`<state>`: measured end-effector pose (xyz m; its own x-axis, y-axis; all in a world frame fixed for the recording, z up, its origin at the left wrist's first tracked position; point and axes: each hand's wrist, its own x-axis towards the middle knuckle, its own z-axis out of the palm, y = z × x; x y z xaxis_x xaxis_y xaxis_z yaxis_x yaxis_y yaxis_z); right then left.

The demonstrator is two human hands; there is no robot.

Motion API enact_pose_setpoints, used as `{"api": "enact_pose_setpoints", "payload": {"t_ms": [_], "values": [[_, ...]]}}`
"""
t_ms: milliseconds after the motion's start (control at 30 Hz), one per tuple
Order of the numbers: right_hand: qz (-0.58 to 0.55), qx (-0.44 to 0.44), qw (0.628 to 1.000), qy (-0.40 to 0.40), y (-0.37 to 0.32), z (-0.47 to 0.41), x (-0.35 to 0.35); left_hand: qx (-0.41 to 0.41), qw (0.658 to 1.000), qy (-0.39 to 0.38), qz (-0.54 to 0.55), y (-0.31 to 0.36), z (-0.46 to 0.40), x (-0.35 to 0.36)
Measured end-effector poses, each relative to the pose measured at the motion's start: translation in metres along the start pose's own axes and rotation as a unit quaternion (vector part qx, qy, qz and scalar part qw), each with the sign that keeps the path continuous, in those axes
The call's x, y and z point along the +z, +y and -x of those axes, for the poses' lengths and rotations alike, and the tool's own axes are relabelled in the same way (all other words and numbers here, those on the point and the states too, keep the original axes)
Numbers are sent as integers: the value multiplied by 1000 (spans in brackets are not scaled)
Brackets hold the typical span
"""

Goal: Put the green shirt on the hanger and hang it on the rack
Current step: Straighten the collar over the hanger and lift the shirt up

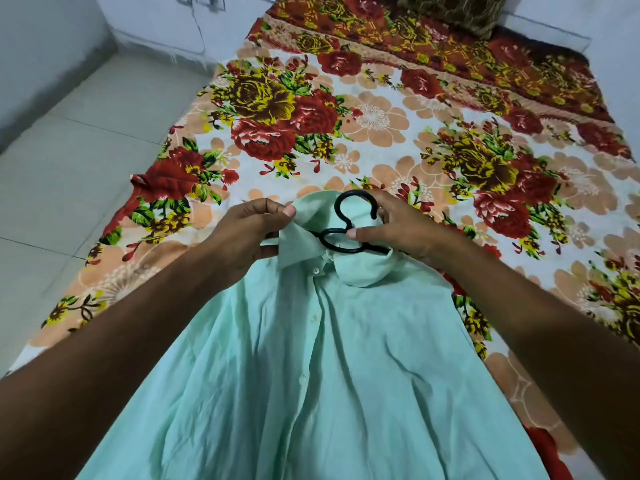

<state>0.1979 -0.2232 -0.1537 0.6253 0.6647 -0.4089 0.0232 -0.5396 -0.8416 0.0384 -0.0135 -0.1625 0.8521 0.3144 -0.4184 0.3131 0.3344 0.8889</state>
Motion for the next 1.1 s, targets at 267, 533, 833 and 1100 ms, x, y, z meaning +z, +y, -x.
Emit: {"api": "enact_pose_setpoints", "payload": {"t_ms": [267,533,833,1100], "values": [[-44,83,984,-150,-19,-29,-23,-31,994,28,105,-22,-9,-6],[6,52,963,-265,-40,-26,-29,-7,992,63,113,-22,-9,0],[-144,124,936,-295,-40,-44,-50,4,994,41,97,-23,-5,-6],[214,104,935,-263,-91,-77,9,11,994,51,92,-28,-11,-6]]}}
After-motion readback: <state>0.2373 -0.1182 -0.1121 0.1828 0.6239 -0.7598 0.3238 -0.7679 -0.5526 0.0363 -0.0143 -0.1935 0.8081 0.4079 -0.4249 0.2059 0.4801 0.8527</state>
